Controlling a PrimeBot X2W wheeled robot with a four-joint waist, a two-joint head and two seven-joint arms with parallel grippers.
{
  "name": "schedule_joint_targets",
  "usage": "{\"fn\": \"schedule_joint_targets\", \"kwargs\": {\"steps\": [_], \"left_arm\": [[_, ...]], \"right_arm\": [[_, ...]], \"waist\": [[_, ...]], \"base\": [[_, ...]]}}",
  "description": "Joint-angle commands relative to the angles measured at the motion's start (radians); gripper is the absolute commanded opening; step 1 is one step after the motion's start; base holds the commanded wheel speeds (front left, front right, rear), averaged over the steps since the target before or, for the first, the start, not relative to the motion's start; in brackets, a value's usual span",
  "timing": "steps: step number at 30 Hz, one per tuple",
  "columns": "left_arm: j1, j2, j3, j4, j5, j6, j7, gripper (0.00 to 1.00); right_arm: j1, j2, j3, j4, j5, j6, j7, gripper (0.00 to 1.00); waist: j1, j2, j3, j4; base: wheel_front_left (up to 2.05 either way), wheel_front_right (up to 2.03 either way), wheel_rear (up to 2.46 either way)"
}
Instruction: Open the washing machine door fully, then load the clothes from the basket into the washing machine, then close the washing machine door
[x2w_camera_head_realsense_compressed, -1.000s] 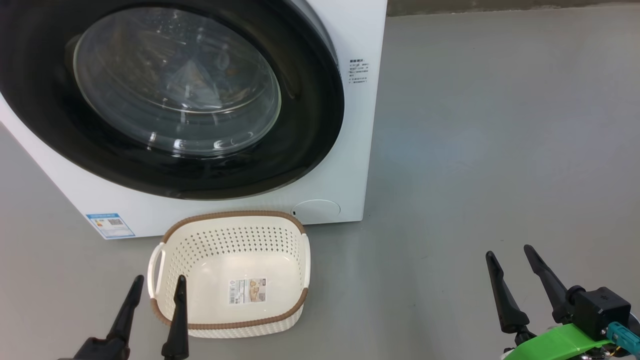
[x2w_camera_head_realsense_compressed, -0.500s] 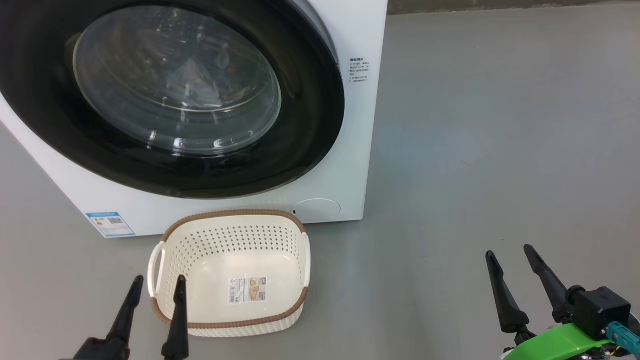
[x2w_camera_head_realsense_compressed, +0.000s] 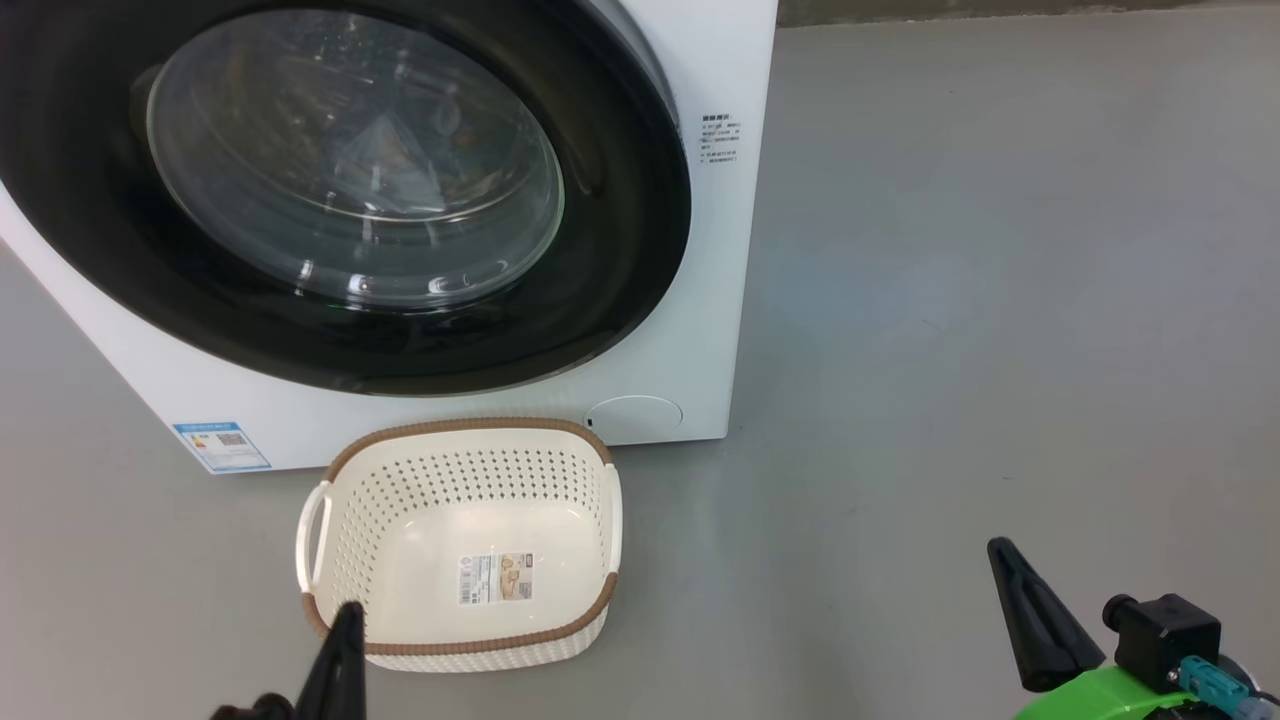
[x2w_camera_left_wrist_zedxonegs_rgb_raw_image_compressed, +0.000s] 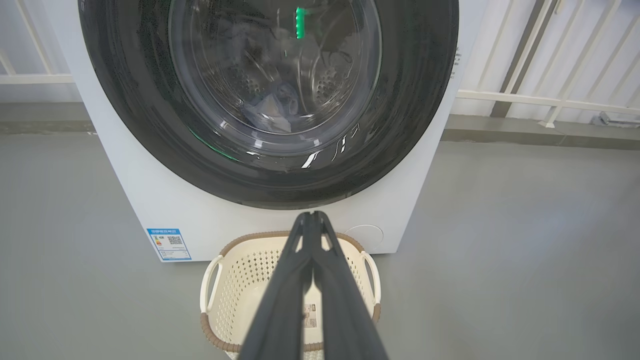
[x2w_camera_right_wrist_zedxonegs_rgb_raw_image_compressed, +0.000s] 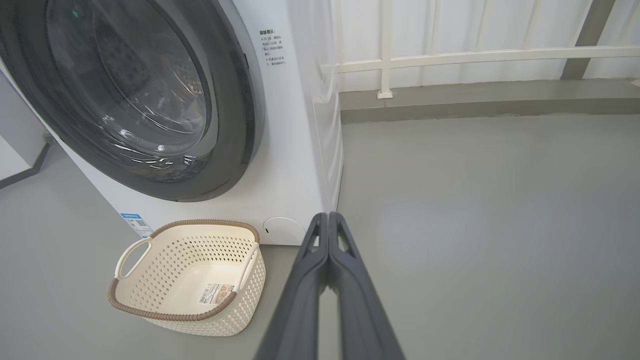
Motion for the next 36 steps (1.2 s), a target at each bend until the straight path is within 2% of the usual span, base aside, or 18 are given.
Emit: {"fn": "schedule_joint_targets", "kwargs": {"steps": [1,7,12,36], "left_arm": [[-0.001,0.001,0.001,-0.002,-0.006,0.000,0.001,0.00],[-0.008,0.002,0.011,0.002,-0.074,-0.006,0.014,0.00],[-0.016,0.002,0.019,0.009,-0.130,-0.011,0.026,0.00],[-0.054,0.003,0.061,0.037,-0.399,-0.036,0.082,0.00]], "right_arm": [[0.000,0.000,0.000,-0.002,0.006,0.000,0.000,0.00],[-0.006,-0.003,0.001,0.005,0.078,0.000,0.006,0.00],[-0.013,-0.006,0.002,0.015,0.138,-0.001,0.011,0.00],[-0.048,-0.013,0.001,0.058,0.421,-0.002,0.039,0.00]], "waist": [[0.0000,0.0000,0.000,0.000],[0.0023,0.0000,-0.004,-0.002],[0.0002,0.0000,-0.005,-0.003],[0.0000,0.0000,-0.013,-0.009]], "base": [[0.00,0.00,0.00],[0.00,0.00,0.00],[0.00,0.00,0.00],[0.00,0.00,0.00]]}}
